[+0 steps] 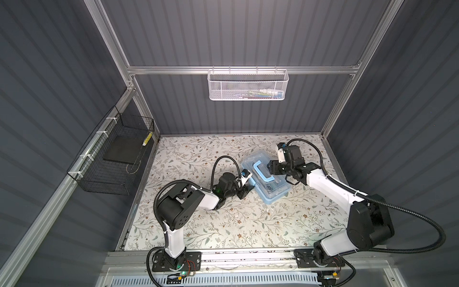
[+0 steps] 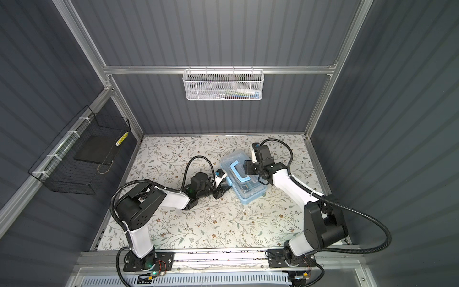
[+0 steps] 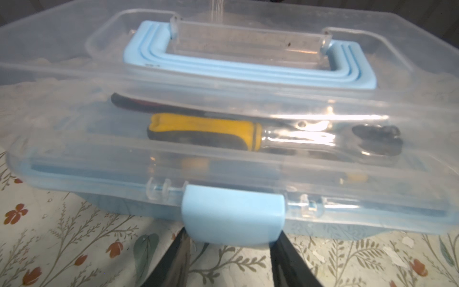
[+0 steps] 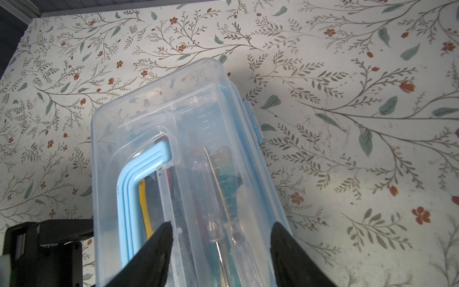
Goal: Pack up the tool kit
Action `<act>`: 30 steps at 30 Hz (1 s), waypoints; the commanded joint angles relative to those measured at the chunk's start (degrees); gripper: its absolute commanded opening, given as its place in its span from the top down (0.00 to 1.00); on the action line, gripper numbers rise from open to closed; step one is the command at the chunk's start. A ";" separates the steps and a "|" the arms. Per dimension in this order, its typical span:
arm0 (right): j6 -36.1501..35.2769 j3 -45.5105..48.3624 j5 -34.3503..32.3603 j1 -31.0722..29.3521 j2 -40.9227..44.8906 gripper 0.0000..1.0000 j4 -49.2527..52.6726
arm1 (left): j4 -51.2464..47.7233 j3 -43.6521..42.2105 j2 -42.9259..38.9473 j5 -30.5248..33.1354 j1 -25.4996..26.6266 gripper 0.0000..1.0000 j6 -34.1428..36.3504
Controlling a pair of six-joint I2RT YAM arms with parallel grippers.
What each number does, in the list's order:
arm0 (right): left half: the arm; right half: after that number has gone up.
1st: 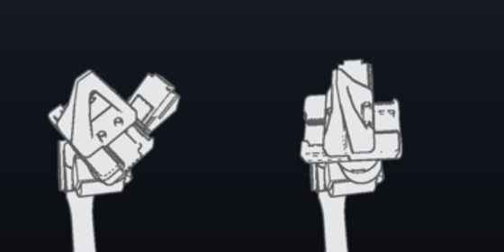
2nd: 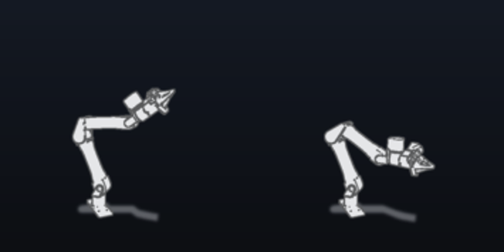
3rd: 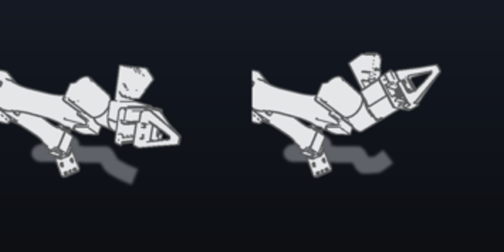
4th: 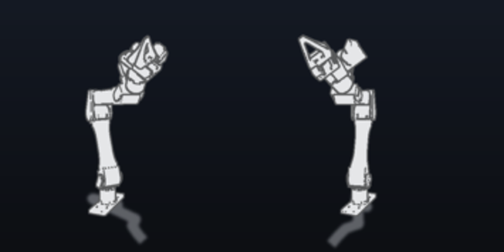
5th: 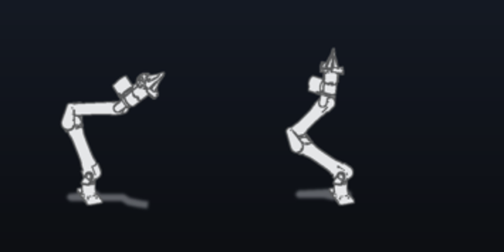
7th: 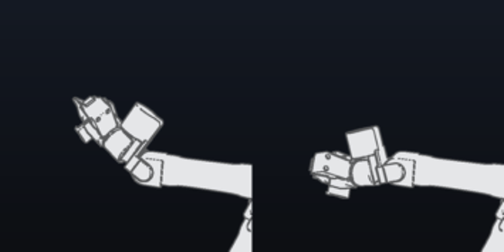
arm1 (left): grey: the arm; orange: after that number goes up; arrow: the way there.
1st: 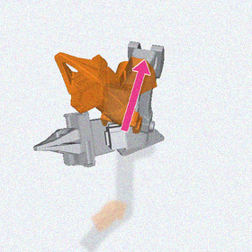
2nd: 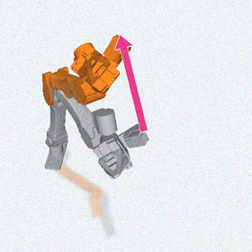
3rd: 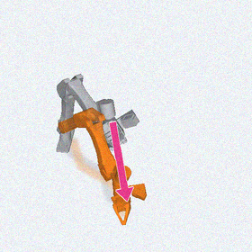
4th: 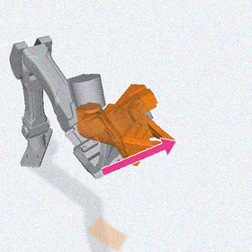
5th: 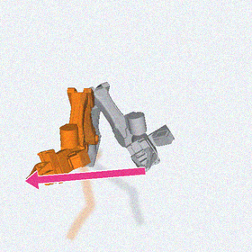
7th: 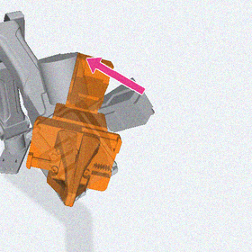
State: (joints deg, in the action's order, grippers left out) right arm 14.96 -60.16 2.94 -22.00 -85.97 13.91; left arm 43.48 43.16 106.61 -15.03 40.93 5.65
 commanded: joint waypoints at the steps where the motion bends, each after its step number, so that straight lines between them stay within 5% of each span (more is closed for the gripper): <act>1: 0.07 2.59 3.15 -0.28 -2.25 0.36 5.14 | -2.68 2.60 -2.49 -0.07 0.11 0.66 1.88; 30: -1.03 6.19 5.14 -0.90 -3.50 0.38 1.70 | -20.44 11.05 -4.92 3.28 0.29 0.68 4.81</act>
State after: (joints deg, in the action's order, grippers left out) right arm 13.56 -57.21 3.57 -21.89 -86.17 6.98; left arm 22.00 51.37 103.26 -13.17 41.01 9.50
